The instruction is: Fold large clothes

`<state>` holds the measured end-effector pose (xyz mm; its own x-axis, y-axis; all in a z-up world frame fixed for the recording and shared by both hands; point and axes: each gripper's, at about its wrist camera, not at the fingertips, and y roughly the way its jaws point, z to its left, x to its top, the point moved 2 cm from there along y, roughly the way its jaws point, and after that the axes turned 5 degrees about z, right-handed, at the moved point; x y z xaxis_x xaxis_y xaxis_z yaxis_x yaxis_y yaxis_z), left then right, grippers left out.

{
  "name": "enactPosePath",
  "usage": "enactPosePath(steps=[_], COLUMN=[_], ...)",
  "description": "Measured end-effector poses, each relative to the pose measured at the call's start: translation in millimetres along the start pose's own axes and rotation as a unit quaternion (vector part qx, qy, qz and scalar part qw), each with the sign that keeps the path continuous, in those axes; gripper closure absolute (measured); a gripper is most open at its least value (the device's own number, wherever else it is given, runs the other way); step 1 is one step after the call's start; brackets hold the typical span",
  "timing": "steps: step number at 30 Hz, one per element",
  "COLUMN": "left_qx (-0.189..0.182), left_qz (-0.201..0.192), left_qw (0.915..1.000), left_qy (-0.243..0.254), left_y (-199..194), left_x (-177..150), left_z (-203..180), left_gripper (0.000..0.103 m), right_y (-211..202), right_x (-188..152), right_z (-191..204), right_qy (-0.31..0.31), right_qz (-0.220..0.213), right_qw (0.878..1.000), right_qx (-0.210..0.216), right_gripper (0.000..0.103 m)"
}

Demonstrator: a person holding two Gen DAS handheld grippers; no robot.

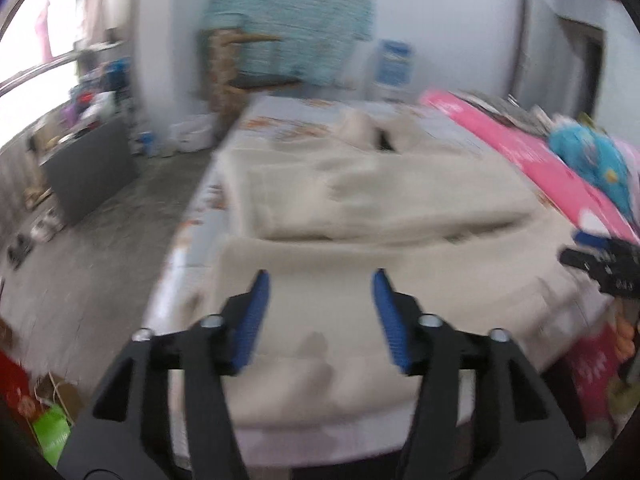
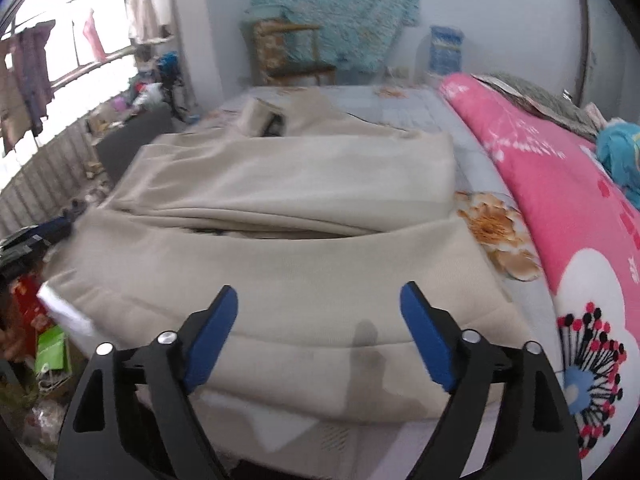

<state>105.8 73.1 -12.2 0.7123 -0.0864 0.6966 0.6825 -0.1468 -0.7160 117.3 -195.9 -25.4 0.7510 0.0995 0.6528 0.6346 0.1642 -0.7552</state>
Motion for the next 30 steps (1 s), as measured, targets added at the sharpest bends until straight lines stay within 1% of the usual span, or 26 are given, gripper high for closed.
enactPosePath(steps=[2,3,4,5,7,9,12,14,17,19,20,22,26,28,30], left_qx=[0.001,0.009,0.025,0.031,0.030,0.026,0.031,0.036,0.046,0.050,0.051,0.050,0.050,0.050,0.053], left_qz=[0.017,0.028,0.047,0.058,0.056,0.059,0.051,0.054,0.074,0.075,0.075,0.078,0.067,0.064,0.064], left_qw=[0.9994,0.9987,0.9972,0.9964,0.9973,0.9977,0.9981,0.9978,0.9962,0.9959,0.9959,0.9957,0.9965,0.9967,0.9965], left_qy=[0.031,0.042,0.052,0.053,0.035,0.021,0.015,0.011,0.004,0.000,0.000,-0.003,-0.008,-0.008,-0.007], left_y=[6,11,21,25,25,22,19,20,29,32,32,31,25,24,27], left_x=[-10,-16,-23,-28,-32,-30,-24,-22,-22,-23,-23,-21,-14,-9,-5], left_z=[-19,-26,-31,-30,-27,-21,-15,-15,-15,-14,-14,-13,-12,-13,-14], left_gripper=[0.036,0.035,0.035,0.033,0.032,0.032,0.031,0.027,0.024,0.021,0.021,0.021,0.020,0.019,0.019], right_y=[-2,0,8,17,27,21,9,6,21,32,32,28,12,8,10], right_x=[-7,-10,-16,-21,-27,-25,-18,-15,-21,-25,-24,-18,-8,-4,-2], right_z=[13,16,21,22,24,29,40,52,63,62,58,55,44,35,25], right_qy=[-0.018,-0.025,-0.035,-0.040,-0.044,-0.048,-0.058,-0.074,-0.094,-0.086,-0.075,-0.069,-0.059,-0.044,-0.029], right_qz=[-0.002,0.000,0.012,0.029,0.047,0.040,0.011,-0.002,0.013,0.029,0.029,0.031,0.002,-0.007,-0.005], right_qw=[1.000,1.000,0.999,0.999,0.998,0.998,0.998,0.997,0.995,0.996,0.997,0.997,0.998,0.999,0.999], right_qx=[0.010,0.010,0.003,-0.006,-0.019,-0.023,-0.005,0.003,-0.006,-0.003,0.006,0.001,-0.016,-0.031,-0.043], right_gripper=[0.015,0.014,0.013,0.013,0.013,0.013,0.013,0.013,0.011,0.010,0.010,0.010,0.010,0.010,0.010])
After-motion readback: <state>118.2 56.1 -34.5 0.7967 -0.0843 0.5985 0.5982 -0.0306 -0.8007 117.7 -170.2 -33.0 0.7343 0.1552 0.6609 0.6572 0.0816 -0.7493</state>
